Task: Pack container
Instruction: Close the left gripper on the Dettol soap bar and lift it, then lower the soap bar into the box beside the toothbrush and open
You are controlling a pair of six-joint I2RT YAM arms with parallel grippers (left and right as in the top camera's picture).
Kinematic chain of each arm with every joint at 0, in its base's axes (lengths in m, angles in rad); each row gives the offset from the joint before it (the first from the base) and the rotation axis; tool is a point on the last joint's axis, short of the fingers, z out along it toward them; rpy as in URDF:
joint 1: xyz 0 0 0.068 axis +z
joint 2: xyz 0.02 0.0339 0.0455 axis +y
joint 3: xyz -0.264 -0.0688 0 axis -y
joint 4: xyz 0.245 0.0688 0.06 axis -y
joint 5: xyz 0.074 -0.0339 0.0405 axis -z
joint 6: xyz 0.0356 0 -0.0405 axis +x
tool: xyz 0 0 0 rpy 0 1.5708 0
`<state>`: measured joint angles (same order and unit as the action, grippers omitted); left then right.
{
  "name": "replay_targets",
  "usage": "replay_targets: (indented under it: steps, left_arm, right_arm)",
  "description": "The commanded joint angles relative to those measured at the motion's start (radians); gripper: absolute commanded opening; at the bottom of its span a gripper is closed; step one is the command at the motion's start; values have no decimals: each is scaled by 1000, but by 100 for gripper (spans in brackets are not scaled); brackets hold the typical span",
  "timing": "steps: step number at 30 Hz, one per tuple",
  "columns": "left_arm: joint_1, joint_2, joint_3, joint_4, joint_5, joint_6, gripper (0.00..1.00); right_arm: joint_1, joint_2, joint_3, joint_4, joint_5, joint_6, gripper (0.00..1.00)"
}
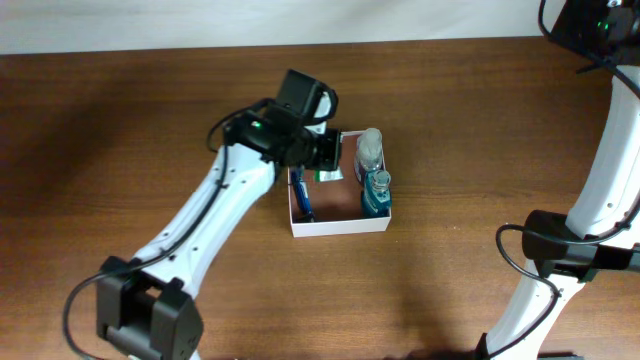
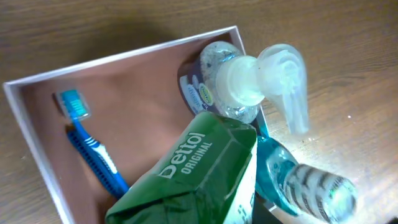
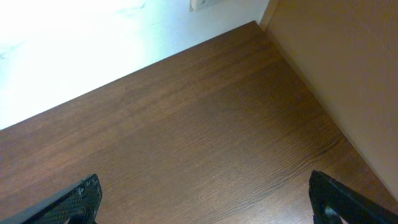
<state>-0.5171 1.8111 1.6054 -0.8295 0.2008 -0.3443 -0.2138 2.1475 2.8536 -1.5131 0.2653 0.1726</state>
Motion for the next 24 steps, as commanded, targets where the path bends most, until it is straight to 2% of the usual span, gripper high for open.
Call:
replay_targets:
  steps: [1, 4, 8, 10, 24]
  left_arm:
    - [-4, 32, -9, 7, -22, -30, 22]
    - [-4, 54, -9, 8, -22, -30, 21]
    - [-4, 89, -9, 21, -6, -29, 13]
    - [-4, 105, -9, 26, -3, -29, 11]
    - [-4, 203, -11, 33, 12, -29, 12]
  right_arm:
    - [-3, -8, 6, 1, 8, 0, 98]
    - [-3, -8, 6, 1, 8, 0, 98]
    - [-3, -8, 6, 1, 9, 0, 98]
    - [-3, -8, 6, 1, 8, 0, 98]
    - [-3, -8, 6, 1, 9, 0, 98]
